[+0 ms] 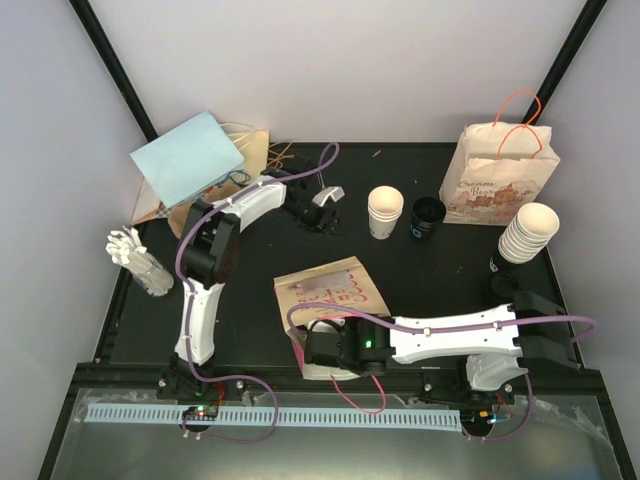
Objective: Pack the takeout coffee
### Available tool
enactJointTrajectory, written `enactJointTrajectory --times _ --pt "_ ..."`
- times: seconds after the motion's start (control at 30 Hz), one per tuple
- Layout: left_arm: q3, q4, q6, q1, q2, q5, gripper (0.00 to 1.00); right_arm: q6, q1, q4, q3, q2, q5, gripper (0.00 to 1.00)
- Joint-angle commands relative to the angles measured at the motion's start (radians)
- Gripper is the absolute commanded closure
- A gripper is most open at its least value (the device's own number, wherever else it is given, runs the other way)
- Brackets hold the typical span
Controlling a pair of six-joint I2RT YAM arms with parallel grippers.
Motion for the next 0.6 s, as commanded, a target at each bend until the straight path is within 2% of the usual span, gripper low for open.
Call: enactJointTrajectory --times 0.0,0.33,0.57 --pt "-0.015 -0.004 0.015 -0.017 0.007 0.084 0.43 0.008 0.002 0.037 -0.017 -0.003 -0.017 0.48" --pt "-0.081 0.021 0.014 -0.032 0.006 0.146 0.54 0.051 -0.005 0.042 -0.016 0.024 0.006 0.50" --pt "-0.090 -0.015 0.037 -0.046 0.012 0.155 0.55 0.028 -0.005 0.075 -0.031 0.036 0.038 0.51"
